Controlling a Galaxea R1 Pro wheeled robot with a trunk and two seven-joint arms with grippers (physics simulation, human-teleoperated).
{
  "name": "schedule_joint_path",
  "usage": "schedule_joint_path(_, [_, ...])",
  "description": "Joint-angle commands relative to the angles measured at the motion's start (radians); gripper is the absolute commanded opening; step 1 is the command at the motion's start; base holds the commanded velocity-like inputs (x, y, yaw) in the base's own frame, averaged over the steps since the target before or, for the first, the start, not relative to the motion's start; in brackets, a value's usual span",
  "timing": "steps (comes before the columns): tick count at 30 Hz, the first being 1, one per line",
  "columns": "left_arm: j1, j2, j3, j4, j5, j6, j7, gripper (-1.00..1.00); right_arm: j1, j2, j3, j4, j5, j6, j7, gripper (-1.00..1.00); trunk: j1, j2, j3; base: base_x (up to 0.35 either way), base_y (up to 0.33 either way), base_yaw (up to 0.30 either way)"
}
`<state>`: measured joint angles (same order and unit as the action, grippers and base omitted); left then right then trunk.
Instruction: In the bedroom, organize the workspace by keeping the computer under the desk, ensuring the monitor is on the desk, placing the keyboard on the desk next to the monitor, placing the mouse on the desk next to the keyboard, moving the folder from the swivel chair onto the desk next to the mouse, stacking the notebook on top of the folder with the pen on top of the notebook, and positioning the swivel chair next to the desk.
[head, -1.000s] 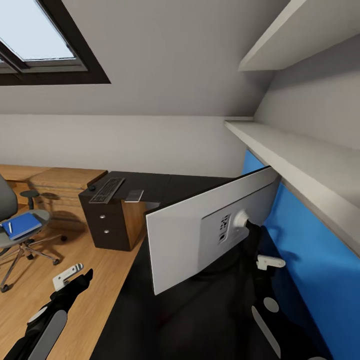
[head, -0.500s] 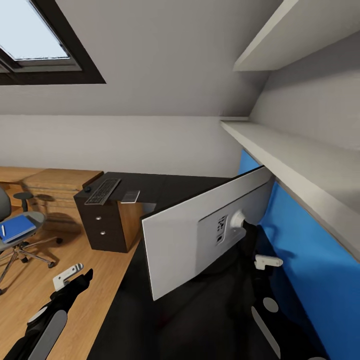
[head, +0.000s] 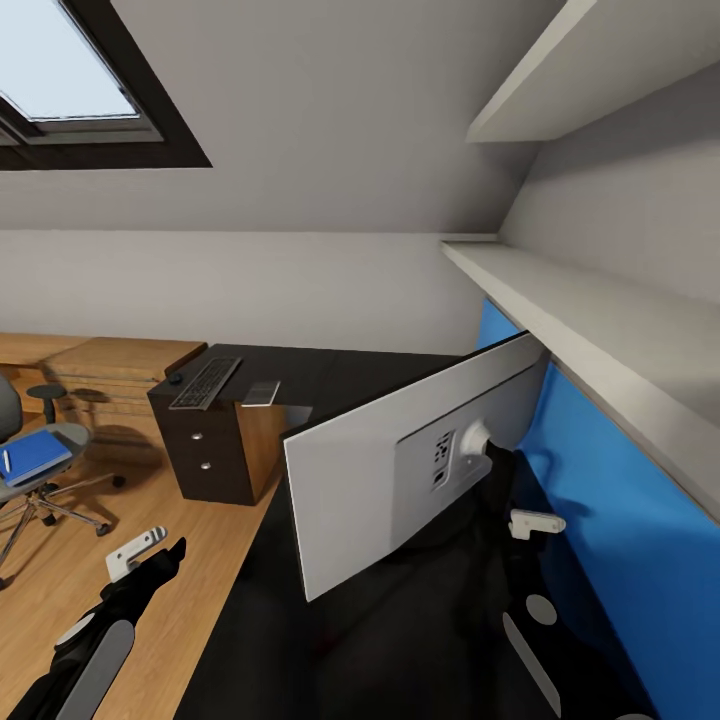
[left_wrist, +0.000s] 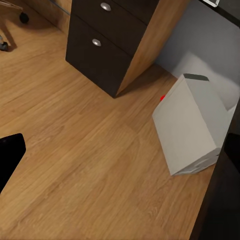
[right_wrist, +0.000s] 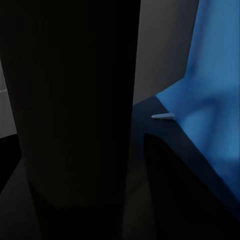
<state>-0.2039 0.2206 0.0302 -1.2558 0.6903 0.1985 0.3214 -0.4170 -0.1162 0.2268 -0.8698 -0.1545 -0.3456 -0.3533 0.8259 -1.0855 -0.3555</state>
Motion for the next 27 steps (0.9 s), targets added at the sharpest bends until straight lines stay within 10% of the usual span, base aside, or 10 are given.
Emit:
schedule_joint_path(1, [0.0,0.0,0.0,-0.002,0.008,0.004,0.005,1.0,-0.002,-0.002,0.002,-0.002,-0.017,-0.013,-0.029,-1.0,0.0,-0.001,-0.001,0.0,0.0,0.0])
schedule_joint_path(4, [0.0,0.0,0.0,-0.002,0.008,0.004,0.005,1.0,-0.002,-0.002,0.002,-0.002,-0.016,-0.012,-0.029,-1.0,0.0,-0.001,-0.001,0.0,0.0,0.0])
schedule_joint_path(5, [0.0,0.0,0.0,-0.002,0.008,0.004,0.005,1.0,-0.002,-0.002,0.002,-0.002,-0.016,-0.013,-0.029,1.0,0.0,-0.001,-0.001,0.0,0.0,0.0])
schedule_joint_path(27, [0.0,0.0,0.0,-0.002,0.008,0.004,0.005,1.0,-0.002,-0.003,0.003,-0.002,-0.016,-0.013,-0.027,1.0,0.0,-0.001,-0.001,-0.026,0.001,0.0])
